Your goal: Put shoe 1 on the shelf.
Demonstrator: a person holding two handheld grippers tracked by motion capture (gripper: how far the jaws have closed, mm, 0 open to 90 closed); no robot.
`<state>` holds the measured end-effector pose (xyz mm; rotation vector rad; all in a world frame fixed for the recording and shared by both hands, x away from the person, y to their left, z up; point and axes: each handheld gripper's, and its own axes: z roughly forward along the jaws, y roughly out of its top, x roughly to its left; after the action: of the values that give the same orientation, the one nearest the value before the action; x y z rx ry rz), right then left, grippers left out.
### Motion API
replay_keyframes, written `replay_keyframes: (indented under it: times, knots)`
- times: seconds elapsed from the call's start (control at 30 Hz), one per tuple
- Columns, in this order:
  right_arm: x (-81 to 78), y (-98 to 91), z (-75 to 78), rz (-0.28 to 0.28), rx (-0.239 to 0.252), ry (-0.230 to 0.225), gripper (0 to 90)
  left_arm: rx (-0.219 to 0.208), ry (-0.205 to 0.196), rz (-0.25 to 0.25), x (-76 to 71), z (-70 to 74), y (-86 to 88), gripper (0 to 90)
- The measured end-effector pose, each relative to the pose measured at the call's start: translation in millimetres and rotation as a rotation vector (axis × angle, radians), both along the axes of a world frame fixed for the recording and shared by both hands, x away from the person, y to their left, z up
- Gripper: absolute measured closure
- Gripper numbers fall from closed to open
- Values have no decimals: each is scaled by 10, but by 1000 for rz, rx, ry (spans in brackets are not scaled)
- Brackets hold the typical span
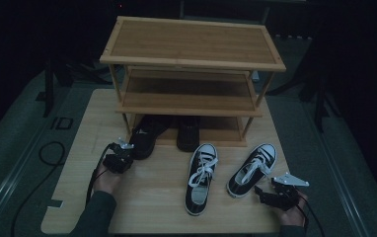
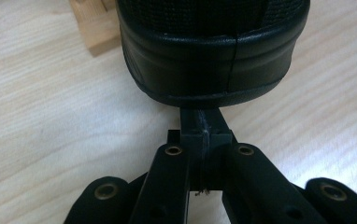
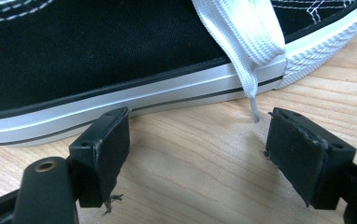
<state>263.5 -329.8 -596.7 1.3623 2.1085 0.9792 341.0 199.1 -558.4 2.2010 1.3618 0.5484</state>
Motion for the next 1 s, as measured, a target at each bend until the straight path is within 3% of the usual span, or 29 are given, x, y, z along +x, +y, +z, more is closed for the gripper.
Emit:
replay_keyframes:
  times: [0.37, 0.57, 1.0]
  knots:
    - [0, 0, 0, 0, 0, 0, 213, -30, -26, 16, 184, 8, -72, 900]
    - [0, 0, 0, 0, 0, 0, 213, -34, -69, -31, 182, 41, -246, 900]
    - [1, -1, 0, 0, 0, 0, 213, 21, -43, -124, 279, -69, -676, 900]
